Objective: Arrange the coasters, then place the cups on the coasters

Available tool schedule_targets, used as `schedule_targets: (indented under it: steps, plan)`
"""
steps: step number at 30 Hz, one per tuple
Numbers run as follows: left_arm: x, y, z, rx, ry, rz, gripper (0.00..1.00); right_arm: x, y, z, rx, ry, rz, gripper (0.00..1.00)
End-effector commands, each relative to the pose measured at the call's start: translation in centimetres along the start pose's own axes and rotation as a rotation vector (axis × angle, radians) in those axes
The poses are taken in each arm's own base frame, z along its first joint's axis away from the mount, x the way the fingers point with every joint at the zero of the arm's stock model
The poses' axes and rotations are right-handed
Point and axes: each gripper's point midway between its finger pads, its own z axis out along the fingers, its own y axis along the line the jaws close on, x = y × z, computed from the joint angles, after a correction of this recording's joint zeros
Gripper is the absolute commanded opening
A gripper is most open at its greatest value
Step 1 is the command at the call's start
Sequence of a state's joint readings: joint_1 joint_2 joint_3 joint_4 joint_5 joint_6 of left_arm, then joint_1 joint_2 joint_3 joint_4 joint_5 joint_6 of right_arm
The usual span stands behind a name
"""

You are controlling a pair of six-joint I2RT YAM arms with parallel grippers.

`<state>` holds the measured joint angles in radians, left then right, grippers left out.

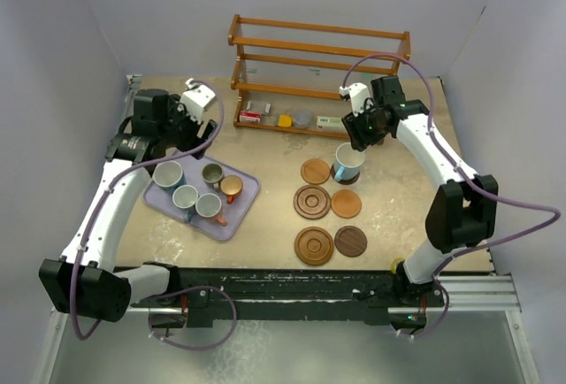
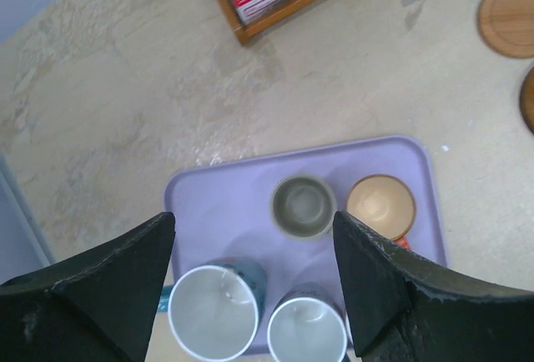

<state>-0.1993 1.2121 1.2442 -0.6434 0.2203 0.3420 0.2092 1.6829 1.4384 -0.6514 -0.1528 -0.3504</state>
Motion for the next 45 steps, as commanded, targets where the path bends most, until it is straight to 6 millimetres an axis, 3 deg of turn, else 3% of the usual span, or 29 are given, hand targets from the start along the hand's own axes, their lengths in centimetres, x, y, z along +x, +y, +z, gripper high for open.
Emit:
schedule_targets:
  steps: [1,9,17,20,27,37,45]
  plan:
    - [1.5,1.8,-0.9,0.004,0.004,-0.011,0.74,-3.3,0.3,-4.9,0.013,-0.135,-0.003,0.59]
    - [5.1,4.5,-0.9,0.041,0.065,-0.038,0.78,-3.2,2.7,-10.0,-0.037,-0.203,0.012,0.83]
    - [8.8,7.8,-1.6,0.098,0.172,0.028,0.75,0.3,7.0,-12.4,-0.167,-0.239,-0.017,0.85]
    - [9.7,8.8,-2.0,0.184,0.219,0.120,0.72,1.1,8.2,-12.8,-0.207,-0.265,-0.059,0.84]
    - [12.0,8.4,-1.7,0.404,0.331,0.210,0.70,1.8,9.8,-14.1,-0.247,-0.339,-0.136,0.84]
    - [12.5,8.6,-0.1,0.542,0.286,0.393,0.70,2.6,10.4,-13.6,-0.276,-0.337,-0.153,0.84]
    - [13.4,8.2,1.9,0.654,0.268,0.540,0.65,2.8,10.5,-12.9,-0.288,-0.319,-0.150,0.83]
